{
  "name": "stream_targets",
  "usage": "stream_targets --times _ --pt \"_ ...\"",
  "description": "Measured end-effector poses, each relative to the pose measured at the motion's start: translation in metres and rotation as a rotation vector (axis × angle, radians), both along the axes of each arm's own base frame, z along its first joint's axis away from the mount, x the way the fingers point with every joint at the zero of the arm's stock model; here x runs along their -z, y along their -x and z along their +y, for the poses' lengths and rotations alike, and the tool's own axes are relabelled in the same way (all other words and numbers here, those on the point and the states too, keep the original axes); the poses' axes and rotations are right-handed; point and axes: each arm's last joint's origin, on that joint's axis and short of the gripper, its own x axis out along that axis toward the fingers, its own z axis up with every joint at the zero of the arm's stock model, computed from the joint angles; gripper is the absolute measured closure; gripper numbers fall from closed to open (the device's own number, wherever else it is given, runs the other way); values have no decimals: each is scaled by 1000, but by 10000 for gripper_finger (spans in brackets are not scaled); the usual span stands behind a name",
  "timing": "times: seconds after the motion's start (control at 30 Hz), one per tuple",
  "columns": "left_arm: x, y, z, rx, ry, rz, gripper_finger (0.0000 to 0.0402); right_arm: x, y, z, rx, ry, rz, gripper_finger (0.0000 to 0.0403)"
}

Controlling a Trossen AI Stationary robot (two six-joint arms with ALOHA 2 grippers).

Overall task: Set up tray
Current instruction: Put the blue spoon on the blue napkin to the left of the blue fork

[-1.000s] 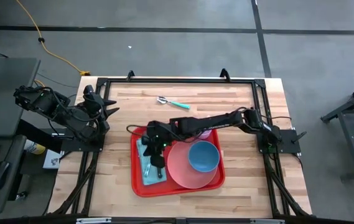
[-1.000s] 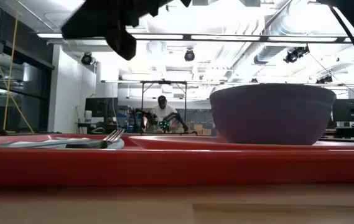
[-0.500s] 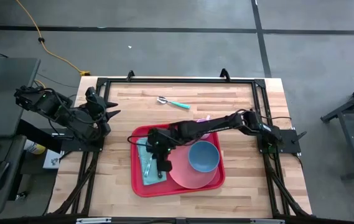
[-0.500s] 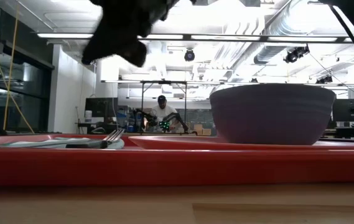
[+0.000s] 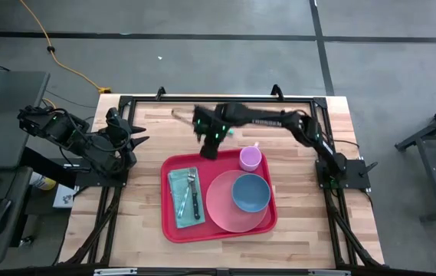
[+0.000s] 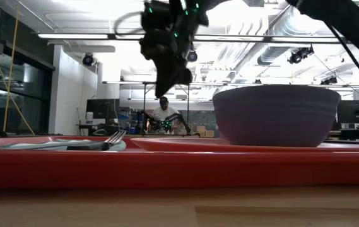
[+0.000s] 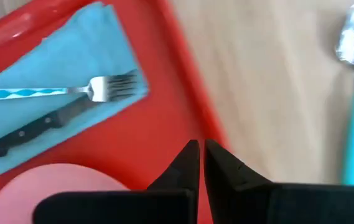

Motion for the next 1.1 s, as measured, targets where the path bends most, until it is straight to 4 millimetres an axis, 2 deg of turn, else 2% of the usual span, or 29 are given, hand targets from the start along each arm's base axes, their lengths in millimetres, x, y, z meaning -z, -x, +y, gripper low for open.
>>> stream_targets --times 0.23,0.47,0.6,0.67,0.77,0.9,1.1 --pt "0 0 0 12 -14 10 245 -2 13 -60 -54 36 -59 373" --pt "0 0 0 16 -19 14 245 -8 16 -101 -40 44 -205 273" --pt "0 0 0 16 -19 14 245 -3 15 -111 10 64 -211 206" --pt "0 0 0 17 -19 15 245 9 12 -115 38 64 -187 176" --pt "1 1 0 17 -23 22 245 37 7 -120 72 42 -123 146" --pt "1 1 0 17 -22 22 245 69 2 -115 54 25 -16 133" --pt "1 1 0 17 -22 22 245 74 0 -114 47 152 37 132"
